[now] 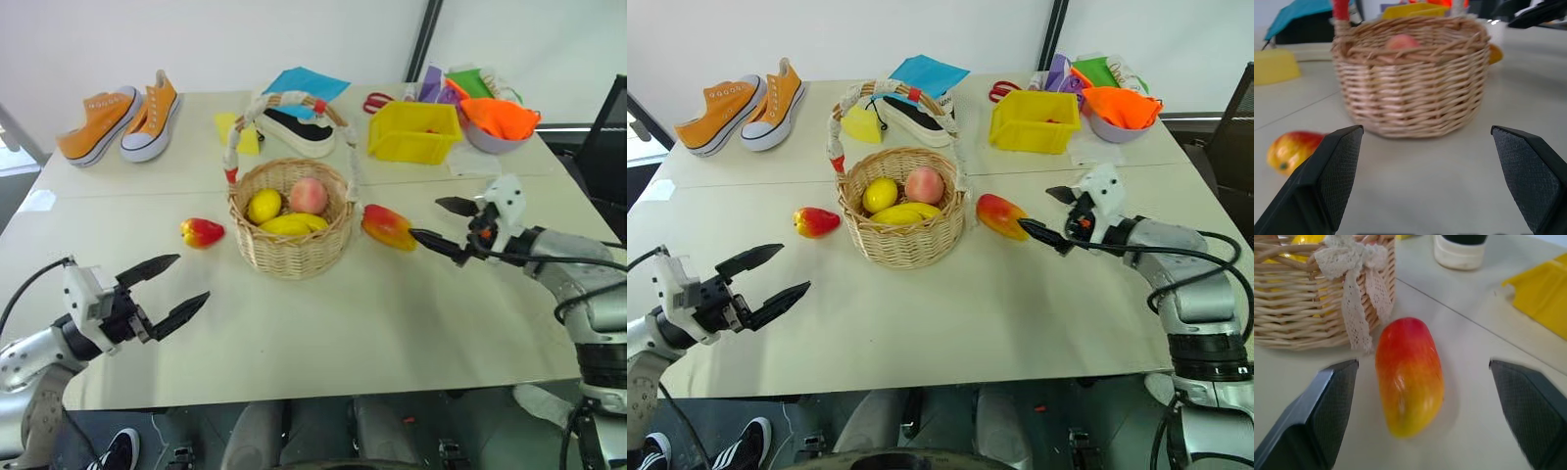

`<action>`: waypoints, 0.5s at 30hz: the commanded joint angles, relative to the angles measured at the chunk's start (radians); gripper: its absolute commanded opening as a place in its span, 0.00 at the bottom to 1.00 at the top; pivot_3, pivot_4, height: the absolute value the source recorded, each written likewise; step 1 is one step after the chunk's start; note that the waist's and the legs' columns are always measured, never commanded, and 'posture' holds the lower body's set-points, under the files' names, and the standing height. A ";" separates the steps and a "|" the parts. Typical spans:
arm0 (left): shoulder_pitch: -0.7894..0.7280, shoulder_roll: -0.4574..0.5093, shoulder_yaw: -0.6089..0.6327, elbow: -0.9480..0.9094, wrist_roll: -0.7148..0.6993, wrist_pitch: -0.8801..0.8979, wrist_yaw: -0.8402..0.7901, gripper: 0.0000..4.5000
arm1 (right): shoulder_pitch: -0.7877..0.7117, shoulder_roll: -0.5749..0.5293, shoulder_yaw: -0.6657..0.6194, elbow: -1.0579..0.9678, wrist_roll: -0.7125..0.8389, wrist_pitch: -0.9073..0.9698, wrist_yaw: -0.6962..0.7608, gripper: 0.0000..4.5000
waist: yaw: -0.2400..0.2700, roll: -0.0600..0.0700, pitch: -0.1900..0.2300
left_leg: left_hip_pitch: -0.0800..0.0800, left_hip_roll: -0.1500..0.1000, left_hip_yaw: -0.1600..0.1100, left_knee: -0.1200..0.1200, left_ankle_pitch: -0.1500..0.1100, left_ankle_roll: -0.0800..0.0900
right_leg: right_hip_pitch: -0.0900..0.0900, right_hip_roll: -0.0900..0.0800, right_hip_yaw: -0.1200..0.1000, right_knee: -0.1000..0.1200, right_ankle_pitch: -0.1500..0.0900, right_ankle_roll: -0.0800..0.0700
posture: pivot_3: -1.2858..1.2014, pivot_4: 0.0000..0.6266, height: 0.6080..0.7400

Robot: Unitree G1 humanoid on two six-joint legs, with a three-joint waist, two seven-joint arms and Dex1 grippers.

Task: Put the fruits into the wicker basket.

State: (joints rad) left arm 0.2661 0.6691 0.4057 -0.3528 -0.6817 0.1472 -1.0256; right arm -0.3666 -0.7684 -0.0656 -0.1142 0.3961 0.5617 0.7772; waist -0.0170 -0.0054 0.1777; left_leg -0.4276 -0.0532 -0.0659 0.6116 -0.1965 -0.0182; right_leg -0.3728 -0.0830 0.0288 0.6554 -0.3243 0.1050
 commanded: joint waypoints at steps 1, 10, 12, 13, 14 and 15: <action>0.031 0.009 -0.019 -0.097 -0.028 0.028 -0.012 1.00 | -0.037 0.011 0.041 -0.060 -0.027 0.067 -0.037 0.99 | 0.003 0.000 0.000 | 0.000 0.000 0.000 -0.001 0.000 0.001 | 0.000 0.000 0.000 -0.002 0.000 0.000 | 0.52 0.24 1.00; 0.035 0.001 -0.044 -0.121 0.008 0.023 -0.016 1.00 | -0.157 0.049 0.146 0.036 -0.131 0.107 -0.075 0.99 | 0.004 0.001 0.000 | -0.004 0.000 0.000 -0.001 -0.001 0.001 | -0.001 0.000 -0.002 -0.004 0.000 0.001 | 0.52 0.24 1.00; 0.035 -0.003 -0.047 -0.124 0.010 0.023 -0.013 1.00 | -0.165 0.056 0.164 0.056 -0.155 0.103 -0.075 0.99 | 0.004 0.001 0.000 | -0.004 0.000 0.000 -0.001 -0.001 0.001 | -0.001 0.000 -0.002 -0.004 0.000 0.001 | 0.52 0.24 1.00; 0.035 -0.005 -0.049 -0.126 0.010 0.025 -0.012 1.00 | -0.167 0.061 0.172 0.067 -0.165 0.102 -0.076 0.99 | 0.004 0.001 0.000 | -0.004 0.000 0.000 -0.001 -0.001 0.001 | -0.001 0.000 -0.002 -0.004 0.000 0.001 | 0.52 0.24 1.00; 0.036 -0.009 -0.051 -0.129 0.010 0.026 -0.009 1.00 | -0.171 0.069 0.177 0.077 -0.168 0.108 -0.077 0.99 | 0.004 0.001 0.000 | -0.004 0.000 0.000 -0.001 -0.001 0.001 | -0.001 0.000 -0.002 -0.004 0.000 0.001 | 0.52 0.24 1.00; 0.037 -0.014 -0.055 -0.131 0.013 0.025 -0.006 1.00 | -0.175 0.082 0.184 0.096 -0.174 0.112 -0.082 0.99 | 0.005 0.001 0.000 | -0.004 0.000 0.000 -0.001 -0.001 0.001 | -0.001 0.000 -0.002 -0.004 0.000 0.001 | 0.52 0.24 1.00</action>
State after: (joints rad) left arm 0.3016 0.6610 0.3582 -0.4454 -0.6653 0.1853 -1.0380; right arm -0.5153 -0.6947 0.1162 -0.0211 0.2345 0.6733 0.7027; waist -0.0123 -0.0047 0.1781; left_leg -0.4313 -0.0534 -0.0655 0.6105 -0.1973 -0.0168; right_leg -0.3740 -0.0827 0.0270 0.6514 -0.3238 0.1060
